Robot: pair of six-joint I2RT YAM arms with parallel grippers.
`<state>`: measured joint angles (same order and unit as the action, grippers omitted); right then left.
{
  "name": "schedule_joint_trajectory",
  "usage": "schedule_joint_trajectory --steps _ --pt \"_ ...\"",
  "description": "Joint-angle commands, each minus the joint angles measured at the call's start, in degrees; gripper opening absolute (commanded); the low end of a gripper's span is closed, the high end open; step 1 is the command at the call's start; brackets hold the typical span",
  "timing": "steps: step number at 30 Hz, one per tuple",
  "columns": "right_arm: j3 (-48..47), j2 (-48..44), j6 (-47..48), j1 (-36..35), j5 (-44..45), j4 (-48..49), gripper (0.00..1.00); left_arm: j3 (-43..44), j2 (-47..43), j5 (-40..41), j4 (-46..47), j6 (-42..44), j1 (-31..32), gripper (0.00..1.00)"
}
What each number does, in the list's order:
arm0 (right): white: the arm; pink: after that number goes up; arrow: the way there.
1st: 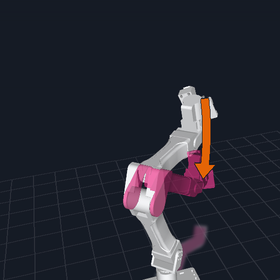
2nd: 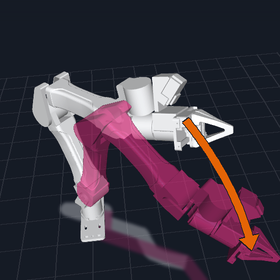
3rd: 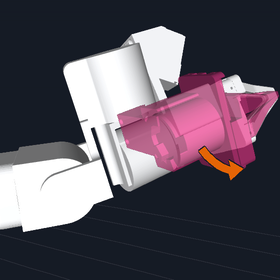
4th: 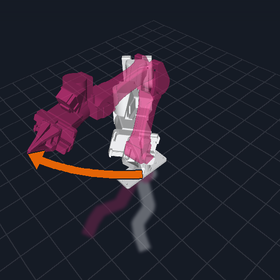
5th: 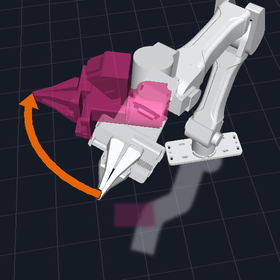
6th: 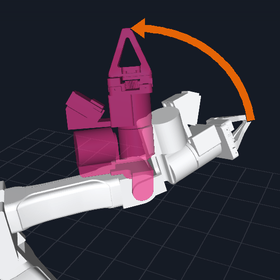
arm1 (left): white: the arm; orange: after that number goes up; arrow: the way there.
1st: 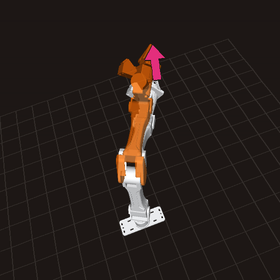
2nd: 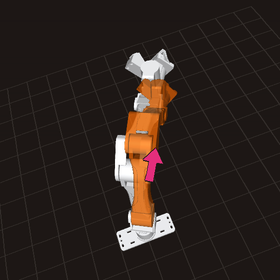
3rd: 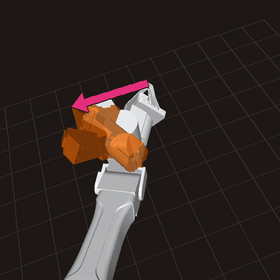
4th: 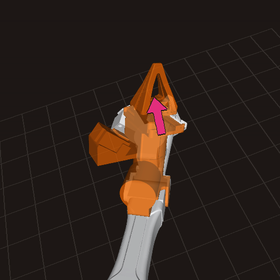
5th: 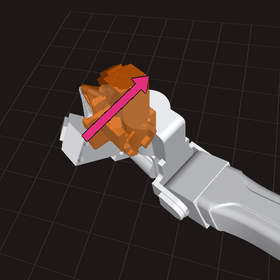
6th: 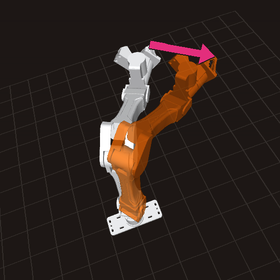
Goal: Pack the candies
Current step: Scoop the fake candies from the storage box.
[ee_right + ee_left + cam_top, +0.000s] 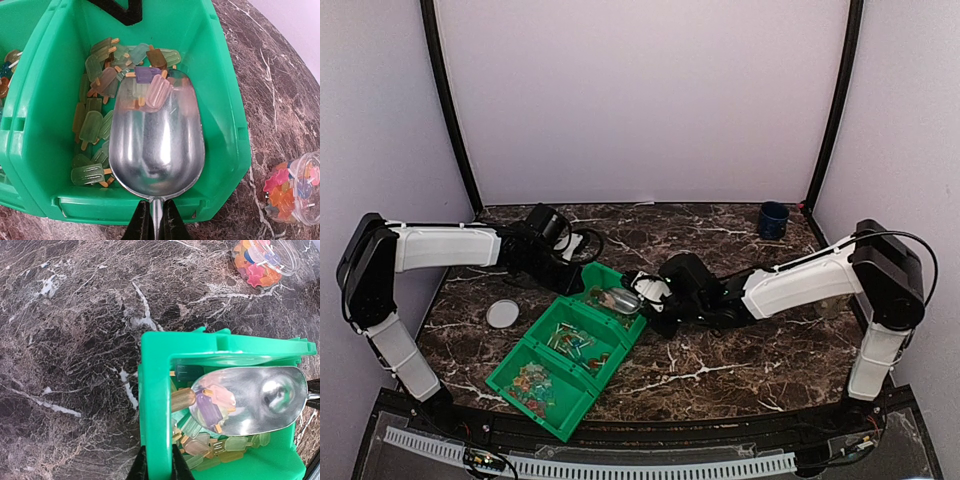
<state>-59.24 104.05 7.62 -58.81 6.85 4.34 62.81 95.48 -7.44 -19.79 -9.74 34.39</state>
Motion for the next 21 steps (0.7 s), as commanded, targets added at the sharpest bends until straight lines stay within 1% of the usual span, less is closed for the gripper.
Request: schedule_joint_trajectory --steps 1,4,8,16,18,21 --pt "4.7 -3.3 -1.3 1.0 0.2 11.8 0.0 1.4 -3.8 -2.0 2.0 -0.2 0.2 0.0" --pt "7.1 -4.7 -1.3 1.0 0.3 16.8 0.0 1.4 -3.7 -2.0 1.9 -0.1 0.3 0.0" --pt "9.3 -6.3 -1.1 0.9 0.6 20.8 0.0 1.5 -3.6 -1.7 1.7 -0.1 0.2 0.0" --pt "12.8 -12.0 -0.6 0.8 1.7 24.4 0.0 1.5 -3.3 -1.0 1.3 -0.3 0.0 0.0" --pt "13.4 -14.7 -0.2 0.8 3.2 23.6 0.0 1.5 -3.3 -0.8 1.2 -0.6 -0.2 0.0" --pt "13.4 -17.6 0.8 0.9 5.4 19.7 0.0 1.5 -3.4 -0.6 1.2 -0.7 -0.4 0.0"
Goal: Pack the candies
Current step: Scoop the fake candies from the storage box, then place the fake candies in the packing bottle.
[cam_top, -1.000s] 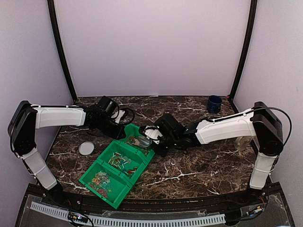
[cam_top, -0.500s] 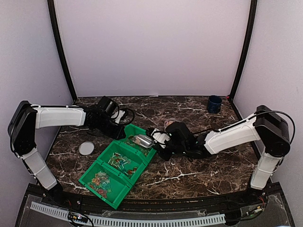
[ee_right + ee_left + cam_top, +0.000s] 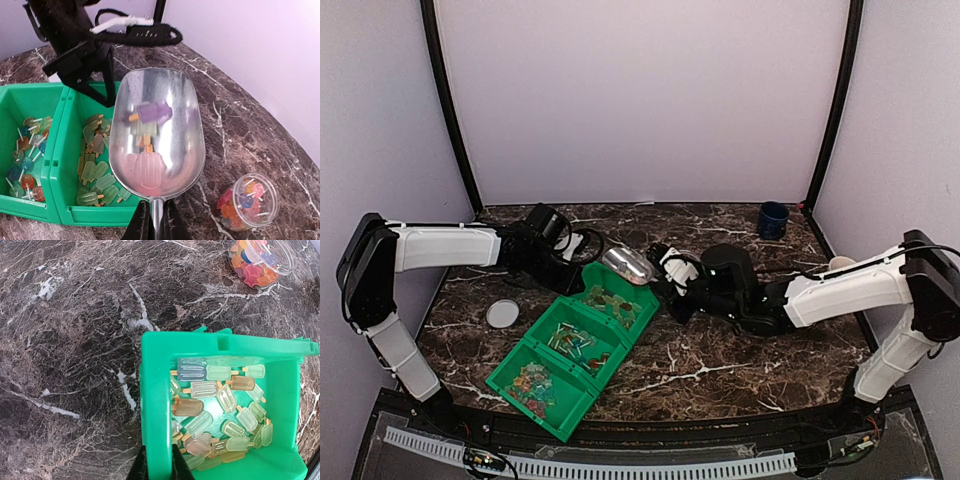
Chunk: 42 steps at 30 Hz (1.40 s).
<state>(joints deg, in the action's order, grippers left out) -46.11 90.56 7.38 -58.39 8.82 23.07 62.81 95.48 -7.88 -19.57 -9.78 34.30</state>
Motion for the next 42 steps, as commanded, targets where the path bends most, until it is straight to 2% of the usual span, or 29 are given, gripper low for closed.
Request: schedule_joint_trajectory --steps 1,11,20,31,42 --pt "0.2 -5.0 1.3 0.5 4.5 -0.7 0.0 1.6 -3.4 -0.1 0.9 -0.7 -0.3 0.0" --pt "-2.3 -11.5 -1.2 4.0 13.5 -22.3 0.0 1.5 -3.7 0.3 0.9 -1.1 -0.6 0.0" --pt "-8.6 -9.6 -5.0 7.7 17.0 -39.8 0.0 1.5 -3.6 -0.1 1.0 -1.1 -0.6 0.0" --pt "-14.1 -5.5 -7.3 9.7 18.4 -50.5 0.0 1.5 -3.2 -0.3 1.0 -1.1 -0.7 0.0" --pt "-21.8 -1.1 -5.2 10.0 19.5 -59.7 0.0 1.5 -3.3 -0.3 1.0 -1.0 -0.6 0.0"
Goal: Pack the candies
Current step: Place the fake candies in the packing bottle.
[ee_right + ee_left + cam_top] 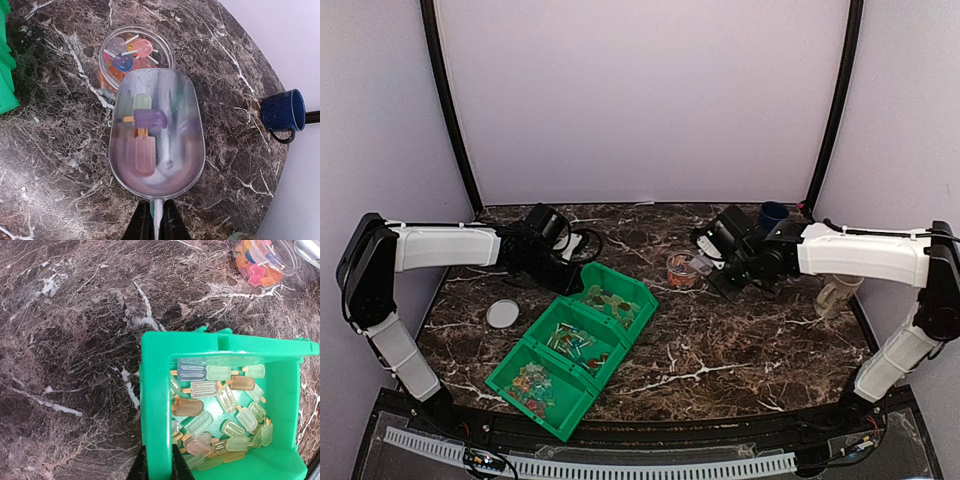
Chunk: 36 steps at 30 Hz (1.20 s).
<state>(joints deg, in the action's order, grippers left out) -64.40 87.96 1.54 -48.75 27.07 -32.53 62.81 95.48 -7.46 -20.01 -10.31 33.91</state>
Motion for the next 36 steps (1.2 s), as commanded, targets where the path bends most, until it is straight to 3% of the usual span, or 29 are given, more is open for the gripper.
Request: schedule_joint_trajectory --steps 1,36 --pt "-3.9 1.8 0.8 0.4 1.4 -4.6 0.0 1.5 -3.3 -0.7 1.4 -0.4 -0.3 0.0" --pt "-18.1 8.5 1.5 -0.1 5.1 -20.0 0.0 1.6 -3.0 -0.9 1.4 -0.6 -0.2 0.0"
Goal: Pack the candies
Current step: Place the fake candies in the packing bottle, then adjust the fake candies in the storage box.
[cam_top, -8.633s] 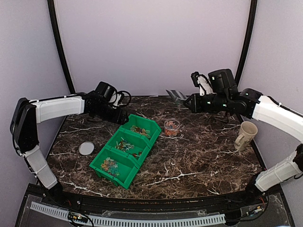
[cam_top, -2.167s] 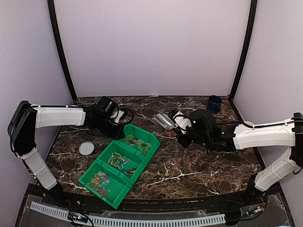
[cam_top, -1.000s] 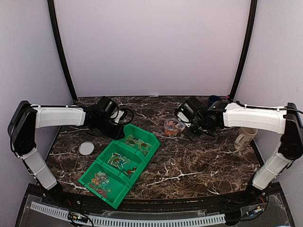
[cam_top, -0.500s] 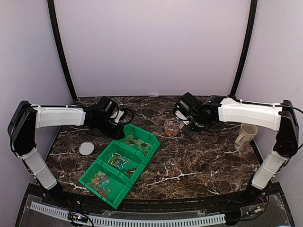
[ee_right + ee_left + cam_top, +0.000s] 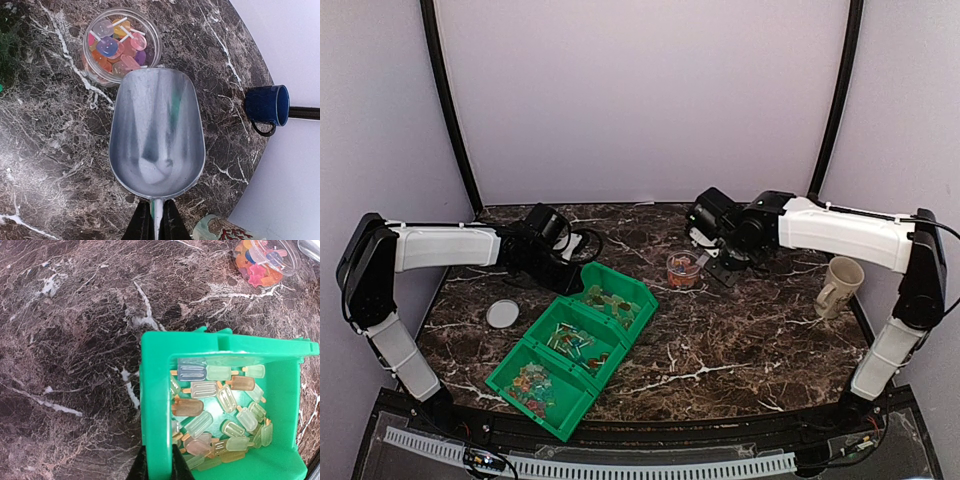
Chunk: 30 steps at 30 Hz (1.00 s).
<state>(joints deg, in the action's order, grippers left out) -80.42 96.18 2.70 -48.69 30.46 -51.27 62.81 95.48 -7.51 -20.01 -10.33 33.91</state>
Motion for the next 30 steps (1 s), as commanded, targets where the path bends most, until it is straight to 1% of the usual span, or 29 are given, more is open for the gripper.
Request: schedule_joint_trajectory --steps 1,9,11,14,18,21,25,30 --pt "-2.3 0.4 0.7 -0.2 1.5 -1.3 0.0 1.6 -3.0 -0.9 1.4 -0.6 -0.3 0.0" --pt "-4.3 1.3 1.6 -0.8 1.5 -2.2 0.0 1.6 -2.9 -0.8 1.3 -0.7 -0.2 0.0" --pt "-3.9 0.7 2.3 -1.2 1.4 -0.6 0.0 1.7 -2.9 -0.8 1.4 -0.6 -0.2 0.0" --pt "-0.5 -2.4 5.0 -2.1 -0.8 6.4 0.0 1.7 -2.9 -0.9 1.4 -0.7 -0.3 0.0" --pt "6.5 -8.8 9.9 -4.6 -6.7 18.1 0.0 1.7 -3.1 -1.8 1.6 -0.5 -0.2 0.0" --pt "9.0 -11.0 13.2 -7.0 -9.6 23.1 0.0 1.7 -3.0 -2.5 1.7 -0.5 -0.2 0.0" --pt "7.4 -10.2 16.0 -9.5 -10.4 22.4 0.0 1.6 -3.2 -2.5 1.6 -0.5 -0.2 0.0" --pt "4.1 -7.1 18.9 -12.6 -10.9 16.8 0.0 1.6 -3.4 -2.9 1.6 -0.3 -0.3 0.0"
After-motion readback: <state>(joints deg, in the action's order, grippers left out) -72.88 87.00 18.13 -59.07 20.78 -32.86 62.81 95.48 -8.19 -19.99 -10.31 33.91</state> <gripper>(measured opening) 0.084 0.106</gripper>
